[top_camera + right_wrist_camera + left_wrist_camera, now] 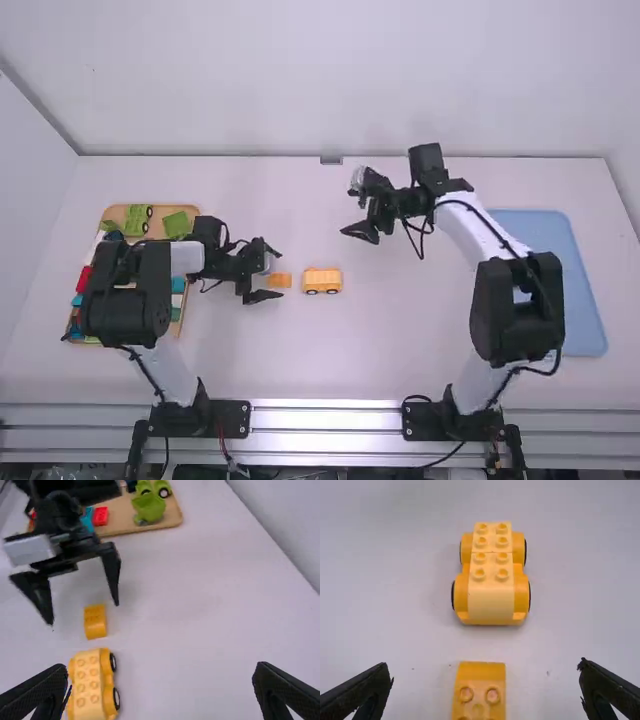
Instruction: Assemble lego blocks to make yellow taxi
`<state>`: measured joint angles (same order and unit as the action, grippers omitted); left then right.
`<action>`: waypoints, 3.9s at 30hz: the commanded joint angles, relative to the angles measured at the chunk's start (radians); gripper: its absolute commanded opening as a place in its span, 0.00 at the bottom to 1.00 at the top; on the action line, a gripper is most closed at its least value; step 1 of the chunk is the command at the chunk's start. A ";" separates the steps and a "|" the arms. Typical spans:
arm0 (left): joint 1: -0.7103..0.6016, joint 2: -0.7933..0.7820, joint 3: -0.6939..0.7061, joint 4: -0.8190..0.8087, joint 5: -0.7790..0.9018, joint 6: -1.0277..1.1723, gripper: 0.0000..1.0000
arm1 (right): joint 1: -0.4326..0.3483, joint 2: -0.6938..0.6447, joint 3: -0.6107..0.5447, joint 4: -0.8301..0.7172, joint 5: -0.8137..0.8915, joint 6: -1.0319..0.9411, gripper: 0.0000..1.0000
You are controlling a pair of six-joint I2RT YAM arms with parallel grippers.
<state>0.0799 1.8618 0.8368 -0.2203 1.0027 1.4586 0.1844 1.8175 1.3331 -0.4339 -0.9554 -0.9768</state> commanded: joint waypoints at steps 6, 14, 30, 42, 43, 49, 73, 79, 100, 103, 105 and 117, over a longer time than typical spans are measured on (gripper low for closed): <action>0.051 0.086 -0.010 0.109 0.111 -0.023 0.99 | -0.067 -0.013 -0.225 0.303 -0.203 0.000 0.99; 0.042 0.128 -0.011 0.126 0.079 -0.023 0.99 | -0.044 -0.013 -0.399 0.748 -0.164 0.266 0.99; 0.038 0.198 0.002 0.105 0.055 0.027 0.70 | -0.027 -0.013 -0.431 0.854 -0.121 0.371 0.99; 0.038 0.203 0.000 0.101 0.055 0.066 0.26 | -0.034 -0.013 -0.431 0.846 -0.119 0.371 0.99; 0.038 0.203 0.001 0.100 0.055 0.069 0.23 | -0.034 -0.013 -0.431 0.845 -0.120 0.371 0.99; 0.038 0.192 0.012 0.087 0.064 0.040 0.07 | -0.034 -0.013 -0.431 0.846 -0.090 0.370 0.99; -0.089 -0.103 0.051 -0.061 0.063 -0.082 0.11 | 0.038 0.222 -0.577 0.953 -0.268 0.082 0.99; -0.096 -0.102 0.050 -0.060 0.095 -0.082 0.11 | 0.098 0.298 -0.575 1.027 -0.211 0.064 0.99; -0.114 -0.090 0.050 -0.016 0.104 -0.139 0.08 | 0.133 0.414 -0.519 1.060 -0.120 0.109 0.86; -0.114 -0.073 0.029 0.056 0.106 -0.180 0.07 | 0.135 0.414 -0.522 1.065 -0.117 0.109 0.78; -0.114 -0.067 0.011 0.103 0.109 -0.211 0.07 | 0.134 0.414 -0.522 1.061 -0.117 0.108 0.69; -0.215 -0.009 -0.072 0.447 0.088 -0.473 0.04 | 0.125 0.414 -0.522 1.056 -0.117 0.109 0.59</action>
<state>-0.1135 1.8290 0.7712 0.2104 1.0897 1.0756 0.3111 2.2230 0.8196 0.6254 -1.0740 -0.8669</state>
